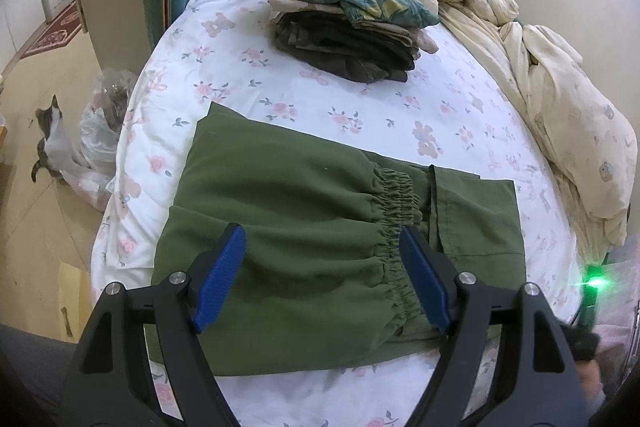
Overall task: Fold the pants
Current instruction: 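Grasp the folded edge of the green pants with the right gripper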
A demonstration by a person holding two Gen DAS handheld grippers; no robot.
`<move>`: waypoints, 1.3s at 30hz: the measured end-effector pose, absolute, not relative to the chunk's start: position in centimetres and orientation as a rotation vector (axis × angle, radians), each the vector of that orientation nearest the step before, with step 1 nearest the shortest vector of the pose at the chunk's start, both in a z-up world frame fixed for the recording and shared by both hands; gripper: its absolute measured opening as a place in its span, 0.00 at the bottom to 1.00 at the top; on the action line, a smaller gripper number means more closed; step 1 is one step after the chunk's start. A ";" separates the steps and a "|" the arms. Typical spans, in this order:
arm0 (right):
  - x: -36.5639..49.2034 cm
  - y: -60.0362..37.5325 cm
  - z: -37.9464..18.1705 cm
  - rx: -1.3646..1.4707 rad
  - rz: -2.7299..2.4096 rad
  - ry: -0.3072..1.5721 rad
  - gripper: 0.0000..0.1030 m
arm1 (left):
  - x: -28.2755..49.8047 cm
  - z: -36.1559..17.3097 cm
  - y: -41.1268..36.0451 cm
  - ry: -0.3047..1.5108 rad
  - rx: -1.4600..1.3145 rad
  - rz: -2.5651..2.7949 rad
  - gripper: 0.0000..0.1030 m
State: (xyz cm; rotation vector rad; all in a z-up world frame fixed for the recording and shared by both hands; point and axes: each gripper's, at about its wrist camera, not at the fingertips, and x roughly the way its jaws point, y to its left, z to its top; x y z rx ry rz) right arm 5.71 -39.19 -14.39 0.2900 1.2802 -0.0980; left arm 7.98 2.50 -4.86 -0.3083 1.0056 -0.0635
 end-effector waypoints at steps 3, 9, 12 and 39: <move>6.2 -38.4 -10.6 0.262 -0.069 1.142 0.28 | 7.9 -5.0 2.6 1.009 -0.308 -0.058 0.74; 9.4 -37.2 -11.4 0.295 -0.026 1.126 0.31 | 8.1 -5.7 2.9 1.020 -0.281 -0.035 0.74; 8.8 -36.6 -11.6 0.278 -0.049 1.156 0.31 | 8.3 -5.8 3.5 1.026 -0.308 -0.019 0.74; 2.6 -42.5 -11.7 0.774 0.012 0.937 0.05 | 10.0 -5.1 -2.0 1.051 -0.093 -0.060 0.74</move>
